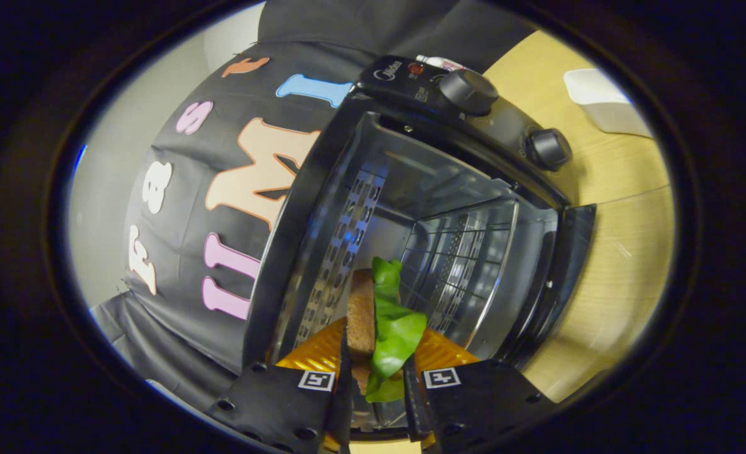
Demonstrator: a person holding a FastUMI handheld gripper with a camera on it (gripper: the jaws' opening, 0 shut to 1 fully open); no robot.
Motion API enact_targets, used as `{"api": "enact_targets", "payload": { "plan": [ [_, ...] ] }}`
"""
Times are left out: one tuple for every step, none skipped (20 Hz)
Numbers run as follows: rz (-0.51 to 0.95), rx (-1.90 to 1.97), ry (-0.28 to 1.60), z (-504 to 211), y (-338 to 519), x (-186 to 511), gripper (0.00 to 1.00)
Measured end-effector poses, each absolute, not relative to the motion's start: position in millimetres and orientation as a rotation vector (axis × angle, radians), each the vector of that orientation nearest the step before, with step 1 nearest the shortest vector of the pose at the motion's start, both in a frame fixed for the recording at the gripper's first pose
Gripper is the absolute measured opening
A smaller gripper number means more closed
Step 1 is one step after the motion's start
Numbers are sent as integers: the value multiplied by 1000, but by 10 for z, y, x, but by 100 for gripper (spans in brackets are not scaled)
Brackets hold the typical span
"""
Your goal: Open the toaster oven, put the food inside, and close the toaster oven door.
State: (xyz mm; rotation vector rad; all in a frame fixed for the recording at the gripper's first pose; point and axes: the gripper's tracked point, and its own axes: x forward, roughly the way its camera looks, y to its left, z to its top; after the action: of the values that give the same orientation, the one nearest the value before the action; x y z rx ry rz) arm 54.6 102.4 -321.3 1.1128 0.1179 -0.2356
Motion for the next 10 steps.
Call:
{"api": "enact_targets", "payload": {
  "plan": [
    [-234,1084,128,-3206,1003,565,41],
    [-241,1059,131,-3197,985,558,46],
    [-253,1031,127,-3173,930,535,51],
    [-268,991,132,-3163,899,531,56],
    [-292,931,157,-3209,875,494,61],
    [-311,872,177,-3208,848,443,65],
    [-328,816,197,-3200,838,394,70],
    [-333,766,213,-3176,829,357,75],
    [-342,721,223,-3155,830,307,80],
    [-347,688,226,-3134,835,262,84]
  ]
}}
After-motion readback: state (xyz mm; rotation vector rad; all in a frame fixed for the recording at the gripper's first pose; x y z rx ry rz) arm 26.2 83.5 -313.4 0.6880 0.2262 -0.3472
